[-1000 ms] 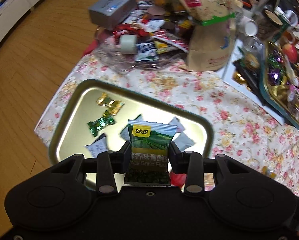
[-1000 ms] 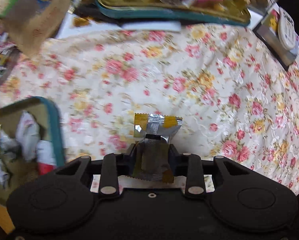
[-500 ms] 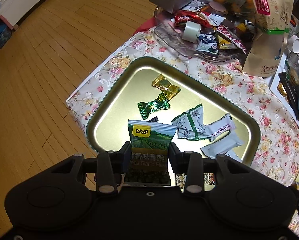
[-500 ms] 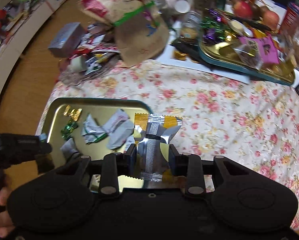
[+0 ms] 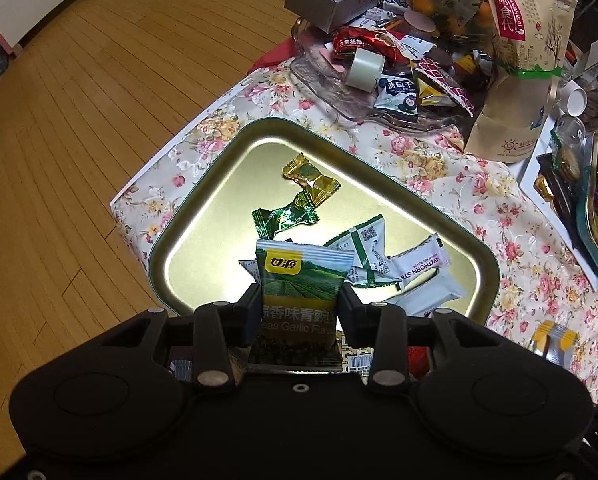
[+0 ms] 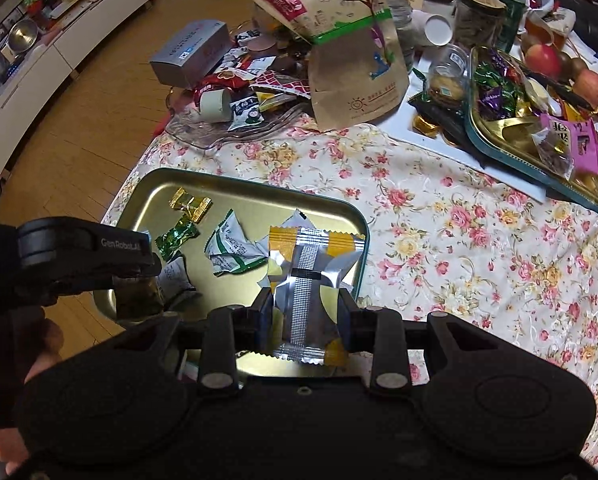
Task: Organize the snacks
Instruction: 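Lower the silver-and-yellow packet into the gold tray and open the right gripper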
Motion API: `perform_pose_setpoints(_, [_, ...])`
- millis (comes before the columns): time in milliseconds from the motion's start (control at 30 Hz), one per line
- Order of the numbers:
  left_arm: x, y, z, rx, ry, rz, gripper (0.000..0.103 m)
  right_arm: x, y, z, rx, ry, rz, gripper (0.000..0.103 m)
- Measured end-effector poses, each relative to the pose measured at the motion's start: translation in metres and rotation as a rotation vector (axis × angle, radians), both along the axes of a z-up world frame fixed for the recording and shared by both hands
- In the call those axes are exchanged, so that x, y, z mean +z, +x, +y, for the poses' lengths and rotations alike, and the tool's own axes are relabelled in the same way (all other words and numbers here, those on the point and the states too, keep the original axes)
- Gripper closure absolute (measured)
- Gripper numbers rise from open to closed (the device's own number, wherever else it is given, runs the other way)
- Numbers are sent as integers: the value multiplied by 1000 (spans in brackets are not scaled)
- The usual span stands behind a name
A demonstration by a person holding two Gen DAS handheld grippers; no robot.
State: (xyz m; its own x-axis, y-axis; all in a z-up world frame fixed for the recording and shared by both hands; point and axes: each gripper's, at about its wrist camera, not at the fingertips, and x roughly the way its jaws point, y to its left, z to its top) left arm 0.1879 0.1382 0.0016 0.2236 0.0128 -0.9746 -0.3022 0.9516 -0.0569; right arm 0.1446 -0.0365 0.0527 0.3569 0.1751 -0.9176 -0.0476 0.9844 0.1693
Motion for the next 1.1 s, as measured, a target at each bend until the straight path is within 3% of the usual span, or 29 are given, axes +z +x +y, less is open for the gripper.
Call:
perform_pose_setpoints(167, [4,-1,4,24,47,-24,55,-3,1,5,8,-22,-2,69])
perform_pose_setpoints(333, [1,-1,12,56,6,-9,55,-7,3,4,6,-26,9,69])
perform_pose_setpoints(767, [11,-2,-13,-65,111,-68,55,-5,3,7,18,-25,-6,68])
perform_pose_setpoints(1100, [11,-1,-13,-55,100,-70,55,0,2,6,11,-16,-38,67])
